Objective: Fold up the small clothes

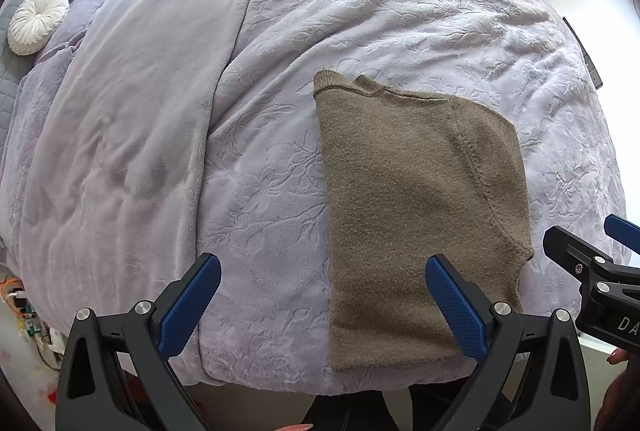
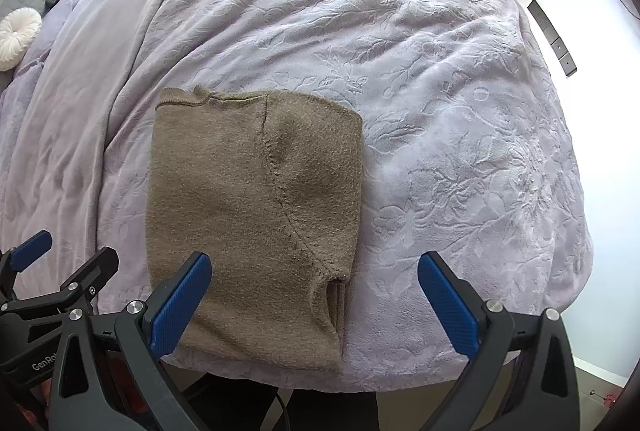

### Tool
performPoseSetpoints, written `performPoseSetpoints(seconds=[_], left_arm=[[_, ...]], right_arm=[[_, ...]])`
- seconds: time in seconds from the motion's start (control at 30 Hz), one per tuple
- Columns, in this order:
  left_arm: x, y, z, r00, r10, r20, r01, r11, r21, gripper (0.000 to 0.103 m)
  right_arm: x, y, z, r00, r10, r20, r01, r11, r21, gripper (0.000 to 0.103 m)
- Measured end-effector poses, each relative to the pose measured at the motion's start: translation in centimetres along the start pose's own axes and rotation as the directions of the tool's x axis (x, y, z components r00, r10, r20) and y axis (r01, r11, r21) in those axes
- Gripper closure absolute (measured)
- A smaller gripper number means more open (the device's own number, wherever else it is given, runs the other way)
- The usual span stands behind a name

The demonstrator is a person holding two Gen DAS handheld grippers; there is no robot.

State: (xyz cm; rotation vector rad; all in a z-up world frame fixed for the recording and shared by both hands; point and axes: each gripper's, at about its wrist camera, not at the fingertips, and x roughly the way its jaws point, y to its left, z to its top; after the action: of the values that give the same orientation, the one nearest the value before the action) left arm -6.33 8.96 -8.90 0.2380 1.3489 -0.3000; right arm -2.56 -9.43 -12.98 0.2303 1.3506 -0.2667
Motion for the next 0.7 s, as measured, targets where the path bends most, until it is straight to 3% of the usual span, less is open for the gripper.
performPoseSetpoints(seconds=[0.7], left_arm=[[-0.17,-0.11,-0.13,1.0,0.006,0.004,-0.006,1.0,0.004,0.001]], right_arm=[[-0.05,0.21,0.02,1.0,0.001,-0.001,-0.001,1.0,-0.001,0.0]])
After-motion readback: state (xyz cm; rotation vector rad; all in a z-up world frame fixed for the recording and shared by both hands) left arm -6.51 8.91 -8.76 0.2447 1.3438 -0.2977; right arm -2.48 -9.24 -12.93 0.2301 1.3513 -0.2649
